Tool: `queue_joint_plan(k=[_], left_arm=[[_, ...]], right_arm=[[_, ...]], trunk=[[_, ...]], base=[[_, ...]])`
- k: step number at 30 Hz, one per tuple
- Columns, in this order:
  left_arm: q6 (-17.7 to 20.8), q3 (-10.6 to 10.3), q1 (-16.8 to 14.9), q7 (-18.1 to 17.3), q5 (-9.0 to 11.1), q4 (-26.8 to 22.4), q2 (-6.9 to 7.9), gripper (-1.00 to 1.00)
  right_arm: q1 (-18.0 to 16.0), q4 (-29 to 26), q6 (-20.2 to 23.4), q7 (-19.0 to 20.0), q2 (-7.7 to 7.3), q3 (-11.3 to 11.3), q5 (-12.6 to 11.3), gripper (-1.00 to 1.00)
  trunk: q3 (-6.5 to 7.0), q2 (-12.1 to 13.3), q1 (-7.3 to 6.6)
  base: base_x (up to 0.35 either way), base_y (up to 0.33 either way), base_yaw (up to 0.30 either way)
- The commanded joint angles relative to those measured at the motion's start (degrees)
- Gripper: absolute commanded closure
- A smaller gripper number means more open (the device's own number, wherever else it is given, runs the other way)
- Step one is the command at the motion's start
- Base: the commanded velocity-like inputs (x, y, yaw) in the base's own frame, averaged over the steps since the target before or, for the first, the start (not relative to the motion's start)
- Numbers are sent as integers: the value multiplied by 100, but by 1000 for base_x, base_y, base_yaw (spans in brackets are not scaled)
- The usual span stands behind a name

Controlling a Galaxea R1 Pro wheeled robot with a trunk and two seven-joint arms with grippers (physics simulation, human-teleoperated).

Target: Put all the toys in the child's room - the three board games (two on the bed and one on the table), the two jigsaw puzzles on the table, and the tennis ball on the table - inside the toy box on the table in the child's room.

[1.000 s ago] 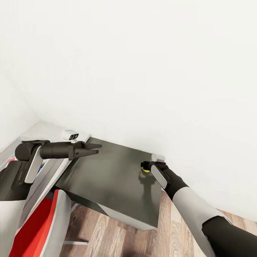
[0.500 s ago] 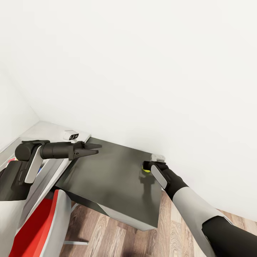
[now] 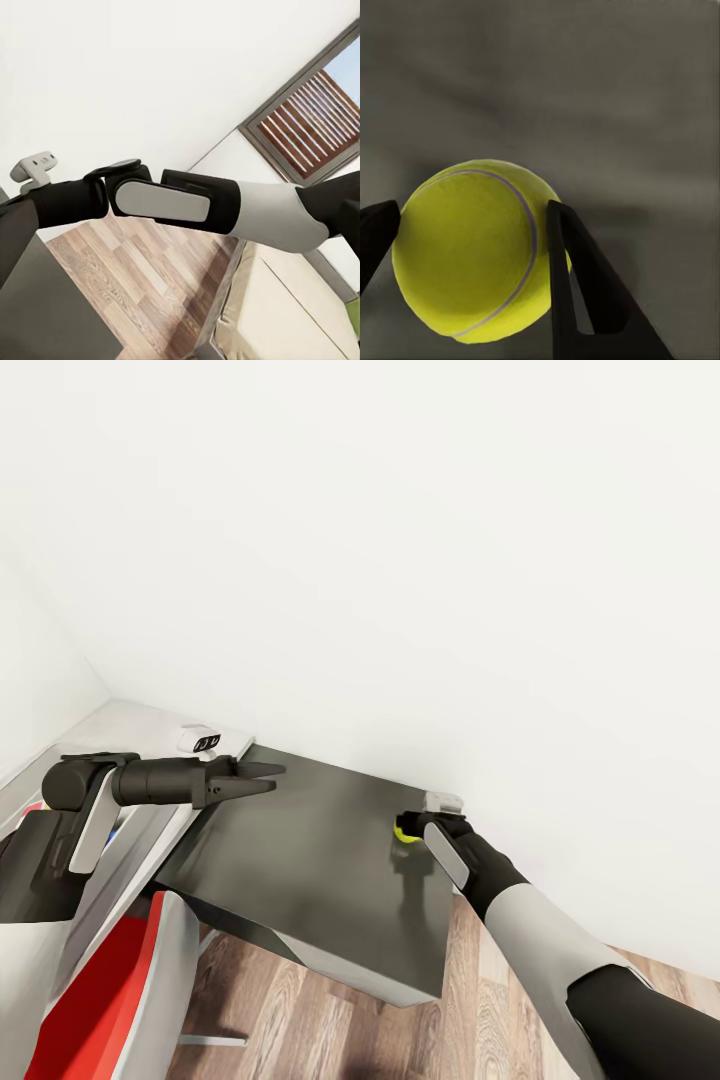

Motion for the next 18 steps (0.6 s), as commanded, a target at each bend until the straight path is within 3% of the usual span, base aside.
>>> queue_joint_plan(k=[1,14,18], left_arm=[[58,-9,-6,-4,21,0,5,-100],[58,-10,-3,-4,21,0,5,-100],[58,-9,0,-3,17,0,7,-100]], right_arm=[[-3,-5,10,-55,-5,32,-104,100],[-3,10,4,-50,-39,32,-109,100],[0,-7,-3,127,-63,31,-112,100]], trunk=[[-10,-9,4],[-10,-9,4],[-10,-9,4]], base=[[0,0,0],[0,0,0],[0,0,0]])
